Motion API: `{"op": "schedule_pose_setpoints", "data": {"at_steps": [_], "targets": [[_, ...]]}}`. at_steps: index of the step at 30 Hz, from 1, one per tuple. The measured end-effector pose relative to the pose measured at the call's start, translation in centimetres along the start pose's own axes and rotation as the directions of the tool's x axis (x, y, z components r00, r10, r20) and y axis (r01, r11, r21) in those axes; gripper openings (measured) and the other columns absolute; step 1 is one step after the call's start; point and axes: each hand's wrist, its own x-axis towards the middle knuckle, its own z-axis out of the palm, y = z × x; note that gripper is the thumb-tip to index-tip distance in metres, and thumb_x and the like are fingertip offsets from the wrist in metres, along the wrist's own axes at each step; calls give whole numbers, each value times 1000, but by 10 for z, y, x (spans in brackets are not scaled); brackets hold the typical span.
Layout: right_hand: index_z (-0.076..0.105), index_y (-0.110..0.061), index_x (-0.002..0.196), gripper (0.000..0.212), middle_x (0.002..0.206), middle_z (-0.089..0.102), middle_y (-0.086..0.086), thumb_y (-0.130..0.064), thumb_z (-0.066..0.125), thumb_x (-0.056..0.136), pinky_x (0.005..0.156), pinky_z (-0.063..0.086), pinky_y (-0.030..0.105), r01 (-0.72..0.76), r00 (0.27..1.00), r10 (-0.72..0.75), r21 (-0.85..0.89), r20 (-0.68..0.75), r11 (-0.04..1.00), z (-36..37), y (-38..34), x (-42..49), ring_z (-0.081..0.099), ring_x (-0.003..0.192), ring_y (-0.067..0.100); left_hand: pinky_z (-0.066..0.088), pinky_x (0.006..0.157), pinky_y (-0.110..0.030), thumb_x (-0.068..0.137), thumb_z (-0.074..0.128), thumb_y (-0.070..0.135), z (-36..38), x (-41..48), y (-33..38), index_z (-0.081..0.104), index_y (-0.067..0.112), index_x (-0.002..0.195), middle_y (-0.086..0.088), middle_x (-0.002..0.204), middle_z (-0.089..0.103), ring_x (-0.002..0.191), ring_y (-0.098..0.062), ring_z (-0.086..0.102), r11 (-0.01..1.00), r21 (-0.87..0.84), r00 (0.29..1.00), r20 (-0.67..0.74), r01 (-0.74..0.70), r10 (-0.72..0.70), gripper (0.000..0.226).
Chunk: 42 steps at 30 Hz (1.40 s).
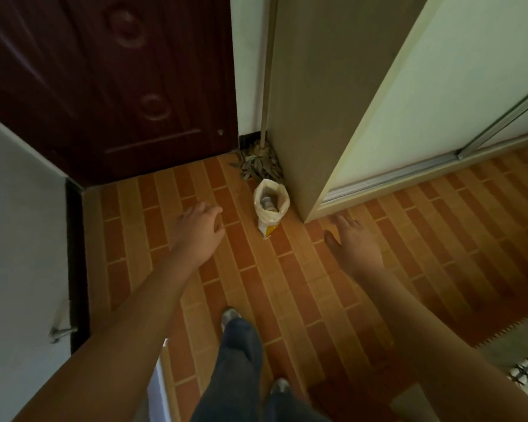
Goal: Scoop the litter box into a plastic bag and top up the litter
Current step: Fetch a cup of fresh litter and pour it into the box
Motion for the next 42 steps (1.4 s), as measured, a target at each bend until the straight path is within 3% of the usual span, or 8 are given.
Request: {"op": "schedule_pose_setpoints", "data": {"at_steps": [8, 16, 23, 30, 35, 42], "targets": [[51, -6, 128, 38, 124, 59, 14, -23, 48, 94, 95, 42, 40, -123, 992, 123, 88, 6, 988, 14, -20, 84, 51, 116, 32, 41, 96, -36, 96, 46, 26, -9, 97, -5, 46, 19, 135, -2, 139, 44, 123, -23, 46, 999, 2, 996, 72, -47, 47, 39], [47, -7, 132, 41, 126, 56, 16, -21, 49, 94, 95, 42, 41, -109, 992, 101, 127, 69, 986, 15, -10, 140, 49, 118, 33, 39, 95, -33, 96, 48, 25, 3, 132, 1, 47, 19, 135, -2, 138, 45, 126, -22, 43, 1000, -2, 998, 69, 13, -13, 40], [46, -7, 132, 39, 129, 54, 15, -20, 47, 96, 97, 35, 36, 66, 986, -82, 116, 148, 991, 6, 20, 197, 46, 120, 31, 43, 93, -34, 95, 50, 24, 19, 155, 31, 48, 19, 133, -3, 134, 49, 119, -22, 50, 981, -34, 982, 2, 191, -191, 39], [43, -11, 136, 42, 135, 50, 14, -21, 46, 96, 96, 39, 36, 189, 930, -234, 176, 284, 966, -8, 69, 262, 45, 122, 31, 45, 91, -39, 91, 52, 21, 55, 166, 91, 52, 15, 129, -9, 130, 51, 112, -28, 54, 911, -99, 913, -31, 402, -406, 38], [44, -10, 135, 42, 134, 50, 15, -22, 48, 95, 96, 39, 36, 275, 878, -319, 168, 357, 947, 2, 94, 296, 46, 122, 31, 42, 98, -39, 92, 49, 22, 92, 161, 118, 42, 16, 138, -8, 138, 45, 121, -28, 47, 863, -135, 873, 25, 486, -487, 47], [43, -8, 136, 47, 135, 49, 13, -19, 54, 92, 102, 37, 36, 355, 833, -387, 154, 395, 922, 69, 107, 341, 45, 124, 29, 39, 103, -40, 93, 50, 25, 136, 199, 103, 33, 19, 144, -6, 145, 38, 130, -26, 40, 800, -183, 818, 43, 571, -574, 54]]}}
